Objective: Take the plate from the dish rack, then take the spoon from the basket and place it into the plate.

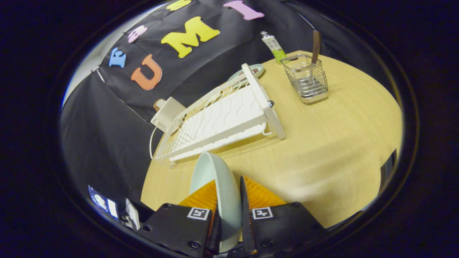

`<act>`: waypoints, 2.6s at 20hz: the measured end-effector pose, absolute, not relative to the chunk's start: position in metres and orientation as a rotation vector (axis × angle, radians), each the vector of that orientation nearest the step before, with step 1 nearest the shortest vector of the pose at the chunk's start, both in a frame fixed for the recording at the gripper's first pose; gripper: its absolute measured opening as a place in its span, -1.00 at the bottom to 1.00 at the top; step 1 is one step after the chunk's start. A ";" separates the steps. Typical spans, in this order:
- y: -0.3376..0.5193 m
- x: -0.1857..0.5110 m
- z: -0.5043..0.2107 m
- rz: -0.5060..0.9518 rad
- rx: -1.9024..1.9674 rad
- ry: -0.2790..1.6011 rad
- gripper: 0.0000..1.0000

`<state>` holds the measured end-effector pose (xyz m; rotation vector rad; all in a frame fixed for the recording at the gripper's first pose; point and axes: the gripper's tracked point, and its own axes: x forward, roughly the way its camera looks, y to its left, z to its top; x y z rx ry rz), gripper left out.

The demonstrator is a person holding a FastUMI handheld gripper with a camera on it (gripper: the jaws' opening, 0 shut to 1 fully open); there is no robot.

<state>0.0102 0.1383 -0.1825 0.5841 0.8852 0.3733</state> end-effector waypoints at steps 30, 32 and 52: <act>-0.031 0.063 -0.092 -0.024 0.162 0.256 1.00; -0.046 0.083 -0.084 -0.042 0.170 0.235 1.00; -0.068 0.220 -0.100 -0.003 0.262 0.266 0.08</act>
